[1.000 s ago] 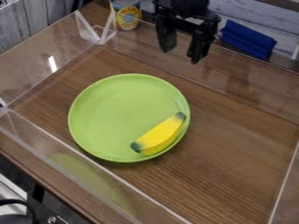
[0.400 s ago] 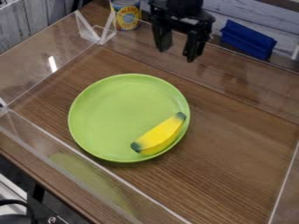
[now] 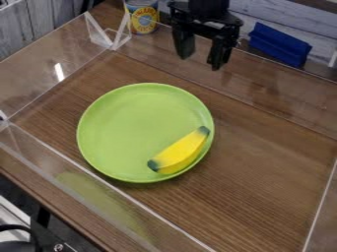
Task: Put the banana in the green plate
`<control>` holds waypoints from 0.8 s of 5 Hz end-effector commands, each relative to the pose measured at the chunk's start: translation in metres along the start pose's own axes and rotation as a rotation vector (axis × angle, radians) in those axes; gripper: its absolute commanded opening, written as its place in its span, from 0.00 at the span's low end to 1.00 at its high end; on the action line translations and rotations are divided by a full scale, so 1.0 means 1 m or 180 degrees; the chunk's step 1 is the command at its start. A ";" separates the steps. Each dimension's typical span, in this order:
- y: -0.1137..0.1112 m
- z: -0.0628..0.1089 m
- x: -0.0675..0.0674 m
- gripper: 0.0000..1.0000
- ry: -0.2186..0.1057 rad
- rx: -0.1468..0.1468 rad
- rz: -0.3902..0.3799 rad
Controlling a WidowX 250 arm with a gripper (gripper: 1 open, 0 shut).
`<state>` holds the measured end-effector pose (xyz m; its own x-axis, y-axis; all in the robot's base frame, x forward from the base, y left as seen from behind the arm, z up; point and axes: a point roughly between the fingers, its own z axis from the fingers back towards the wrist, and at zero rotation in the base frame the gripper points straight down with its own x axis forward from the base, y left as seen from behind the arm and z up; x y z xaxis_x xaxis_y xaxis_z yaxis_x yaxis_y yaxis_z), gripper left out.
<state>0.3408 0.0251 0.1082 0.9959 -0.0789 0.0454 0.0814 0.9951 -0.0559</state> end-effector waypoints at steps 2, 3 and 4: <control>0.006 0.016 0.010 1.00 -0.0229 0.0044 0.0064; 0.007 0.016 0.010 1.00 -0.0240 0.0054 0.0084; 0.007 0.015 0.011 1.00 -0.0251 0.0057 0.0092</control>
<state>0.3446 0.0277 0.1081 0.9962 -0.0513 0.0698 0.0550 0.9971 -0.0520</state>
